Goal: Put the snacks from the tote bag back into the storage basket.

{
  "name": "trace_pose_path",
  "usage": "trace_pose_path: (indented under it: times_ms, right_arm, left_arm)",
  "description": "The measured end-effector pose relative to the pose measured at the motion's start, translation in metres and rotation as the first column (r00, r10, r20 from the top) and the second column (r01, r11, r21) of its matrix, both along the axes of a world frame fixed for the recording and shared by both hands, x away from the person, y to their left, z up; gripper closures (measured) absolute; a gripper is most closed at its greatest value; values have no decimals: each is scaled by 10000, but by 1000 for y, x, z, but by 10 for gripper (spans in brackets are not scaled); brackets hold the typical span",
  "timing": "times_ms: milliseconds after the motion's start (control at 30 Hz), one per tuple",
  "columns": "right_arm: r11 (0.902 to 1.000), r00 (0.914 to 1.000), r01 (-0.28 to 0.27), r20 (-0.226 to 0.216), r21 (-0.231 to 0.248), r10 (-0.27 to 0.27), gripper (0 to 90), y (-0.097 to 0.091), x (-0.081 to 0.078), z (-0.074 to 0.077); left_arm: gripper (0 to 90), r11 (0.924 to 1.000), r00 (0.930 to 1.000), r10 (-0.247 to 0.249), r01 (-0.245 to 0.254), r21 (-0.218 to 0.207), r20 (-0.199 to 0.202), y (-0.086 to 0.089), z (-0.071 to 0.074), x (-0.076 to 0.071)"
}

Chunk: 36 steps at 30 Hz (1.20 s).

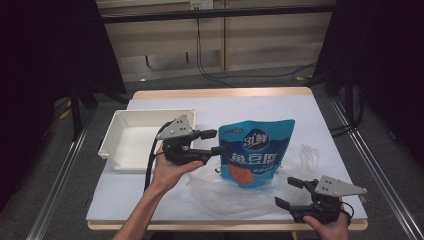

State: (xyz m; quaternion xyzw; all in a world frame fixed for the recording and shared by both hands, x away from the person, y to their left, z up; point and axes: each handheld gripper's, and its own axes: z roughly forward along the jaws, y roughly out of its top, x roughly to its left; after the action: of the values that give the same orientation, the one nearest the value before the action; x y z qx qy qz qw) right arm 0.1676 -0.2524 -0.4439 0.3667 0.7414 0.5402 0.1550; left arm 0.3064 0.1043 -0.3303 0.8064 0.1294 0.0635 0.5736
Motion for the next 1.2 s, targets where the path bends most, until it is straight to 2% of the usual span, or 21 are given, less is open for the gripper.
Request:
trace_pose_path:
  times_ms: [100,167,233,300,400,500,567,667,800,833,900,933,967,1067,1133,1200]
  right_arm:
    - [10000,10000,23,-17,55,-23,212,-2,1,0]
    - [10000,10000,44,11,0,-44,213,-2,1,0]
    - [10000,10000,38,-9,-44,-38,212,-1,1,0]
    - [10000,10000,58,-10,-49,-58,212,-1,1,-1]
    - [10000,9999,-14,-132,-74,13,211,0,2,-1]
    - [9999,9999,56,-148,-129,-58,215,1,2,-1]
    - [9999,9998,9,-181,-134,-11,215,1,3,-2]
    - [9998,9996,-51,-266,-171,46,215,1,4,-3]
    - [9998,9997,-46,-233,-216,41,213,2,4,-3]
    - [9997,9998,-45,-214,-245,39,213,2,4,-3]
    - [9997,9997,-32,-241,-252,26,211,2,3,-2]
    - [9996,9997,-3,-232,-275,-3,210,2,3,-2]
    - [9996,9998,4,-208,-266,-9,209,1,3,-2]
    - [9996,10000,62,-27,-262,-63,194,1,3,-1]
    - [9997,10000,85,16,-232,-85,190,1,2,0]
    - [9997,9999,106,117,-237,-104,169,1,2,0]
  left_arm:
    - [479,9978,9995,-310,303,598,104,-8,13,3]
    - [487,9943,9981,-614,618,867,-79,-12,21,7]
    - [497,9934,9982,-591,596,981,-84,-16,26,10]
    - [561,9918,9956,-905,925,878,-262,-20,28,13]
    - [589,9855,9930,-1134,1167,1233,-336,-26,30,17]
    - [624,9746,9859,-1575,1643,1522,-556,-32,32,20]
    - [632,9710,9866,-1551,1615,1762,-497,-37,34,20]
    - [634,9647,9854,-1547,1663,2042,-716,-44,34,23]
    - [646,9543,9836,-1543,1729,2437,-938,-53,27,29]
    - [689,9479,9816,-1661,1852,2592,-941,-55,25,29]
    - [789,9458,9798,-1695,1921,2620,-1065,-56,24,30]
    - [848,9417,9761,-1855,2094,2632,-1129,-55,24,31]
    - [859,9394,9748,-1910,2156,2665,-1155,-55,25,32]
    - [839,9384,9769,-1813,2061,2775,-1128,-56,26,31]
    - [810,9349,9795,-1719,1958,2962,-1050,-57,28,30]
    - [755,9347,9782,-1758,2010,2931,-1103,-60,28,30]
